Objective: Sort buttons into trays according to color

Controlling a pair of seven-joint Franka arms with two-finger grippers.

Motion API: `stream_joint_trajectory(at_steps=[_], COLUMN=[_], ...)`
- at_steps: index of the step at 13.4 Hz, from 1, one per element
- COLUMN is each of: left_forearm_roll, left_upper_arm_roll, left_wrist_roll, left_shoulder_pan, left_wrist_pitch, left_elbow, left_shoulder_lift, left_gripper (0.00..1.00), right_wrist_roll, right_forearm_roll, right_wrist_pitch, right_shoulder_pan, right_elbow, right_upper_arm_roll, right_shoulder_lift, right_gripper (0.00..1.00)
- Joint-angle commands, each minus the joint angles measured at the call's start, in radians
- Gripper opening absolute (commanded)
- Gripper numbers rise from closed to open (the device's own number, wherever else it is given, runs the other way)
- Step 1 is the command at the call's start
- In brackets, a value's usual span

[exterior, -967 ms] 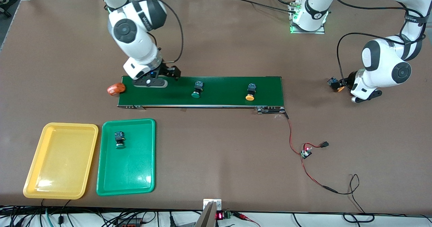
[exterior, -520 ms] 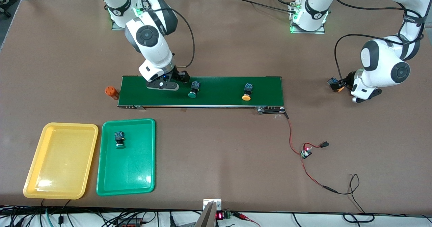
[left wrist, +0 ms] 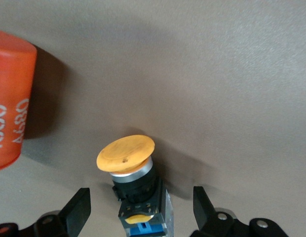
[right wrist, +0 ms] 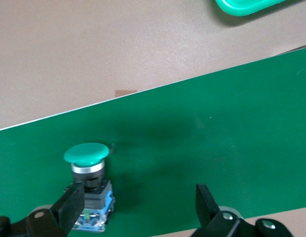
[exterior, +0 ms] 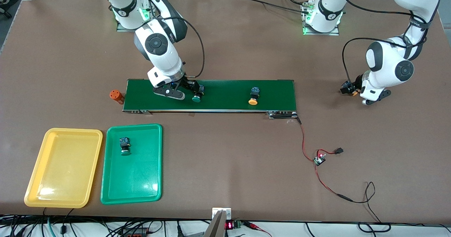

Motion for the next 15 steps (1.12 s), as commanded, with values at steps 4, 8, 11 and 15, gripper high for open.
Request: stream_joint_trajectory(at_steps=[4,8,11,15], left_forearm_roll=[-0.017,-0.015,-0.009,-0.006], left_upper_arm_roll=[0.008,-0.016,-0.087,-0.223], left_wrist_roll=[-0.008,0.007,0.082,0.226], left_shoulder_pan=[-0.011,-0.012,-0.014,-0.016], left_wrist_pitch=[-0.019,-0.052,-0.08,-0.129], left_elbow=[0.005,0.031,0.1,0.222], left_shoulder_lift=[-0.015,-0.081,-0.09,-0.087], left_gripper=[0.31,0.29,0.29,0.29], right_wrist_roll=[0.042,0.037,0.022,-0.007], right_forearm_roll=[-0.015,-0.029,-0.04,-0.052], right_wrist_pitch=[0.001,0.048,0.059,0.051], right_shoulder_pan=[0.019,0.034,0.031,0.029], right_elbow=[0.055,0.055,0.055,0.055], right_upper_arm_roll=[0.0,-0.001,-0.006,-0.029], right_shoulder_lift=[0.038,0.096,0.102,0.099], right_gripper=[1.0,1.0,0.76,0.02])
